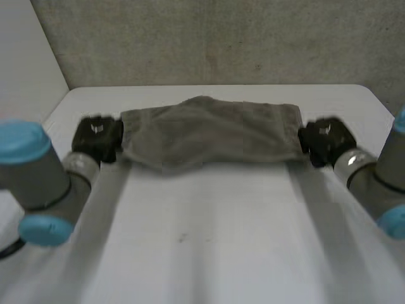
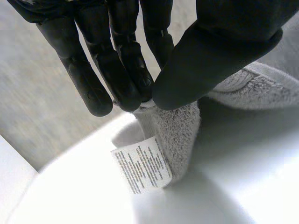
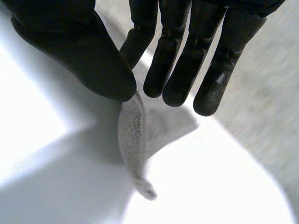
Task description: Fold the towel.
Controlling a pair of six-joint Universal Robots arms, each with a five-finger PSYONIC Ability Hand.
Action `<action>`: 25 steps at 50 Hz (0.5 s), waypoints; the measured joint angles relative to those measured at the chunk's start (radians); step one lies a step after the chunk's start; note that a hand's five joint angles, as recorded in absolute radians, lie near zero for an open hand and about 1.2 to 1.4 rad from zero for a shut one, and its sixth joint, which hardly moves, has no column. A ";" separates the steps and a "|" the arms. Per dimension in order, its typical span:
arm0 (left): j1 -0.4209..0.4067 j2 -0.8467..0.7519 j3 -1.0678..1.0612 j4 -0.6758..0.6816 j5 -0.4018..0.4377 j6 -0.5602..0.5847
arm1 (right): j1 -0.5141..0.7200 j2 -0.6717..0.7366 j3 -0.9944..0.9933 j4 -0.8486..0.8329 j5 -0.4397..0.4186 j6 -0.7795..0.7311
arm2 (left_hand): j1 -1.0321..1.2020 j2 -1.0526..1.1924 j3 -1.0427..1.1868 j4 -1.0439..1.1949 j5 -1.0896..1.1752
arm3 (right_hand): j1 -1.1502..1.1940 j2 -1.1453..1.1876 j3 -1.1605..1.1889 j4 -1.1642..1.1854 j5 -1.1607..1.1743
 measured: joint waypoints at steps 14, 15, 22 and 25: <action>0.096 0.080 -0.230 0.089 0.032 0.072 | -0.071 0.059 0.094 -0.025 0.002 0.004 | 0.000 0.000 0.000 0.000 0.000 | -0.010 -0.003 -0.004 -0.006 0.000; 0.111 0.090 -0.230 0.088 0.032 0.072 | -0.081 0.059 0.097 -0.035 0.001 0.020 | 0.000 0.000 0.000 0.000 0.000 | -0.027 -0.010 -0.016 -0.015 -0.002; 0.122 0.098 -0.225 0.087 0.030 0.062 | -0.118 0.068 0.098 -0.056 0.001 0.150 | 0.008 0.000 0.000 0.000 0.000 | -0.636 -0.519 -0.527 -0.531 -0.492; 0.120 0.097 -0.224 0.087 0.030 0.059 | -0.126 0.070 0.096 -0.058 0.001 0.193 | 0.008 0.000 0.000 0.000 0.000 | -0.695 -0.548 -0.570 -0.577 -0.544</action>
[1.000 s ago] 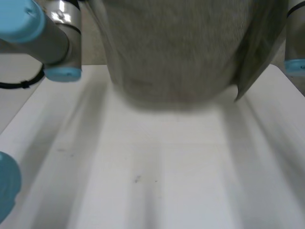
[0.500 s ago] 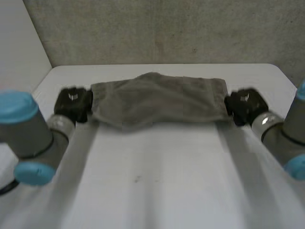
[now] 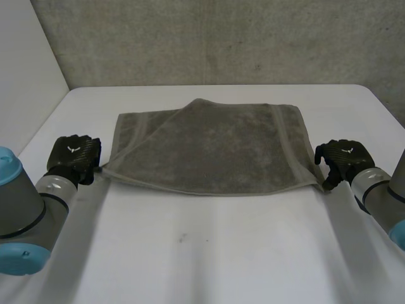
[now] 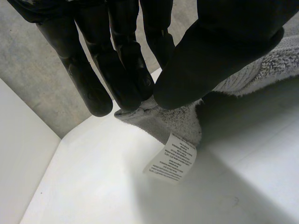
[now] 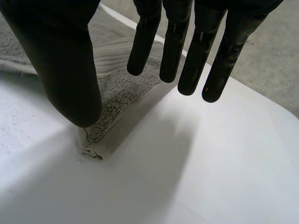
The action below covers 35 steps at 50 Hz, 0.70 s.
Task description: Fold the towel.
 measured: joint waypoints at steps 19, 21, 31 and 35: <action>0.003 -0.003 0.005 0.000 0.000 -0.002 | -0.009 0.026 -0.005 0.012 -0.003 0.102 | 0.000 0.000 0.000 0.000 0.000 | -0.183 -0.163 -0.162 -0.159 -0.171; 0.004 -0.003 0.004 0.000 0.000 -0.002 | -0.008 0.028 -0.005 0.012 -0.005 0.108 | 0.000 0.000 0.000 0.000 0.000 | -0.186 -0.164 -0.162 -0.160 -0.175; 0.005 -0.003 0.004 0.000 0.000 -0.002 | -0.005 0.056 -0.019 0.008 -0.019 0.159 | 0.000 0.000 0.000 0.000 0.000 | -0.137 -0.159 -0.155 -0.151 -0.149; 0.005 -0.003 0.005 0.000 0.000 -0.002 | -0.003 0.083 -0.039 0.004 -0.022 0.192 | 0.000 0.000 0.000 0.000 0.000 | -0.038 -0.097 -0.069 -0.070 -0.091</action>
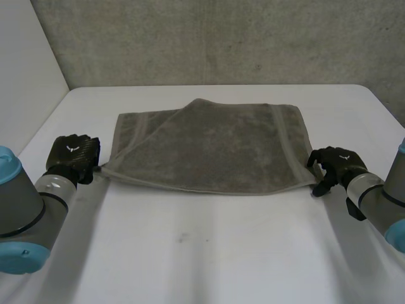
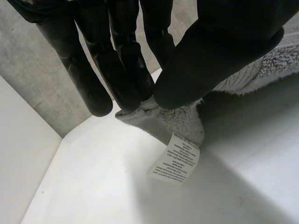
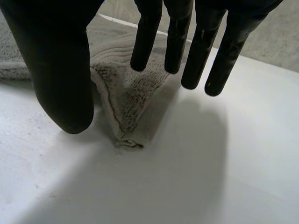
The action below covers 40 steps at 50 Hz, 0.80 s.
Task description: Fold the towel.
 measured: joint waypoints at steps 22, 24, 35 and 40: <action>-0.009 0.013 -0.022 -0.008 0.000 0.008 | -0.055 -0.096 -0.022 -0.071 0.012 0.051 | 0.000 0.000 0.000 0.000 0.000 | 0.725 0.636 0.631 0.642 0.623; -0.013 0.026 -0.036 -0.013 0.001 0.011 | -0.058 -0.138 -0.013 -0.043 0.005 0.021 | 0.000 0.000 0.000 0.000 0.000 | 0.725 0.636 0.631 0.642 0.623; -0.034 0.202 -0.188 -0.121 0.002 0.089 | -0.060 -0.328 0.081 0.275 -0.005 -0.460 | 0.006 0.000 0.000 0.000 0.007 | 0.726 0.636 0.634 0.642 0.627; -0.039 0.332 -0.262 -0.241 0.002 0.155 | -0.068 -0.427 0.151 0.470 0.015 -0.691 | 0.006 0.000 0.000 0.000 0.007 | 0.726 0.636 0.634 0.642 0.628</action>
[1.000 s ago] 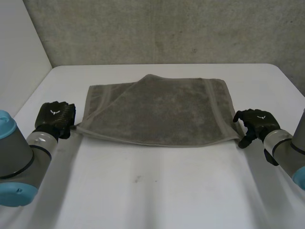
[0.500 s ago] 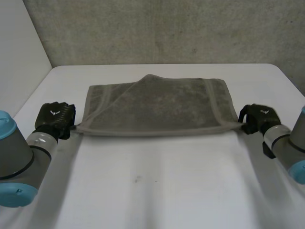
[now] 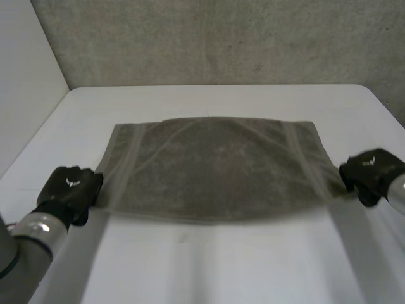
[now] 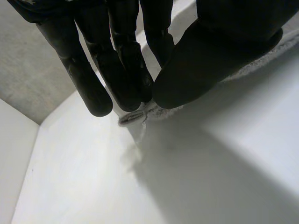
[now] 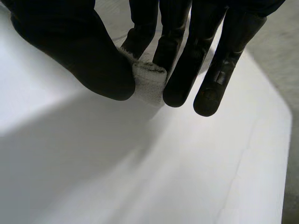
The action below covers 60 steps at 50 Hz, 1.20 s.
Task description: Fold the towel.
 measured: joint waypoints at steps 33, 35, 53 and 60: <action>-0.046 -0.516 0.613 0.059 0.072 0.029 | 0.131 0.458 -0.549 -0.158 0.093 0.157 | 0.000 0.000 0.000 0.001 0.000 | 0.007 0.000 0.000 0.000 0.003; -0.058 -0.599 0.708 0.067 0.069 0.028 | 0.139 0.513 -0.597 -0.228 0.107 0.175 | 0.000 0.000 0.000 0.001 0.000 | 0.007 0.000 0.000 0.000 0.004; -0.076 -1.035 1.313 0.079 -0.043 0.027 | 0.153 0.802 -0.890 -0.500 0.195 0.186 | 0.000 0.000 0.000 0.001 0.000 | 0.007 0.000 0.000 0.001 0.004; -0.076 -1.099 1.428 0.085 -0.055 0.026 | 0.152 0.844 -0.958 -0.513 0.190 0.189 | 0.000 0.000 0.000 0.001 0.000 | 0.007 0.000 0.001 0.001 0.004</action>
